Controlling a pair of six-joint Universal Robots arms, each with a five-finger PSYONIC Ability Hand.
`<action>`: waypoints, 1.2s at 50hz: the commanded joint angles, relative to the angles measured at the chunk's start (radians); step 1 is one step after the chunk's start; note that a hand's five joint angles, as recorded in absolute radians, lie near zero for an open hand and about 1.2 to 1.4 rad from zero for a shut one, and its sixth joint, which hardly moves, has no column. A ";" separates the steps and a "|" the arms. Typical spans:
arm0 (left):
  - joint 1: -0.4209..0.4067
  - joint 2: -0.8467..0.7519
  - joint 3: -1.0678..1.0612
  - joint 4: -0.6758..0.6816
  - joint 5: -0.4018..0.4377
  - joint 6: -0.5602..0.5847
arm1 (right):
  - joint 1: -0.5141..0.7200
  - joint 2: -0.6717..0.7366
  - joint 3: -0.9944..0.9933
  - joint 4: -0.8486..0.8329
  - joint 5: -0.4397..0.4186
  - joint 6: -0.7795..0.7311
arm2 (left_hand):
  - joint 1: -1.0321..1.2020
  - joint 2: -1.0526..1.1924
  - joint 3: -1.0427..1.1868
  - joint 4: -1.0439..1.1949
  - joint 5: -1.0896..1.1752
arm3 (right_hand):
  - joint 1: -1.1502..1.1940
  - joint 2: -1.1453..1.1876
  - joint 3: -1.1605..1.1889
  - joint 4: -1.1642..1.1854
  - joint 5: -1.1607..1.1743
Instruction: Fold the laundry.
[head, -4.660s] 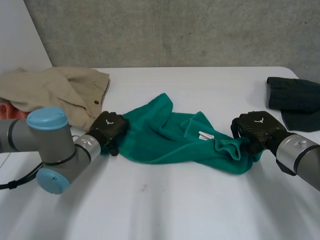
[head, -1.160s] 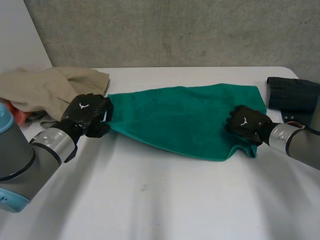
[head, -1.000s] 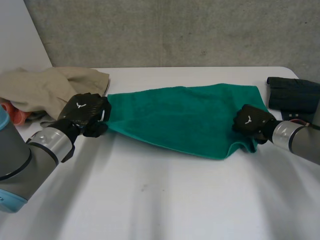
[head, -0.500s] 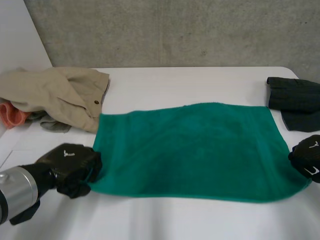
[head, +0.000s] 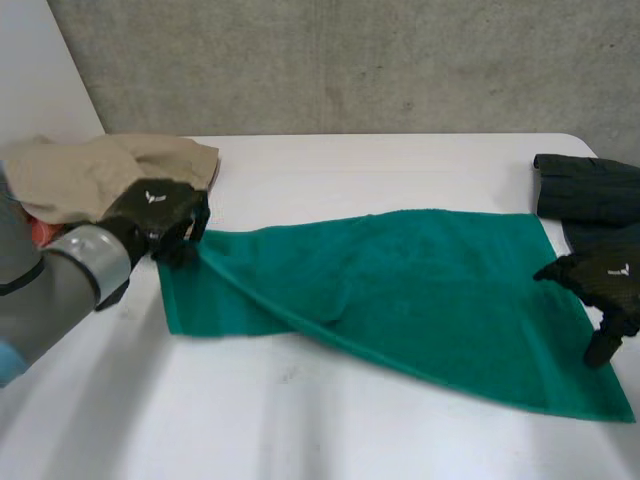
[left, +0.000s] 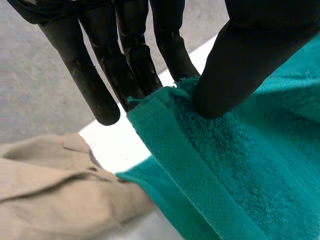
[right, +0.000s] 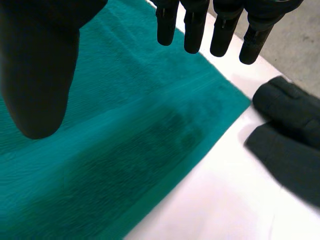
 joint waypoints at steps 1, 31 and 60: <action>-0.032 -0.134 0.144 0.008 -0.050 0.008 | -0.092 -0.013 0.114 -0.016 -0.085 -0.103 | 0.232 0.197 0.204 0.194 0.249 | 0.049 0.073 0.073 0.071 0.079; -0.081 -0.434 0.433 -0.084 -0.184 0.101 | -0.154 0.047 0.206 -0.019 -0.197 -0.185 | 0.232 0.197 0.204 0.194 0.249 | 0.245 0.270 0.270 0.268 0.276; 0.063 0.162 -0.224 -0.549 0.167 0.311 | -0.131 0.105 -0.116 0.506 0.176 -0.677 | 0.232 0.197 0.204 0.194 0.249 | 1.115 1.139 1.139 1.137 1.145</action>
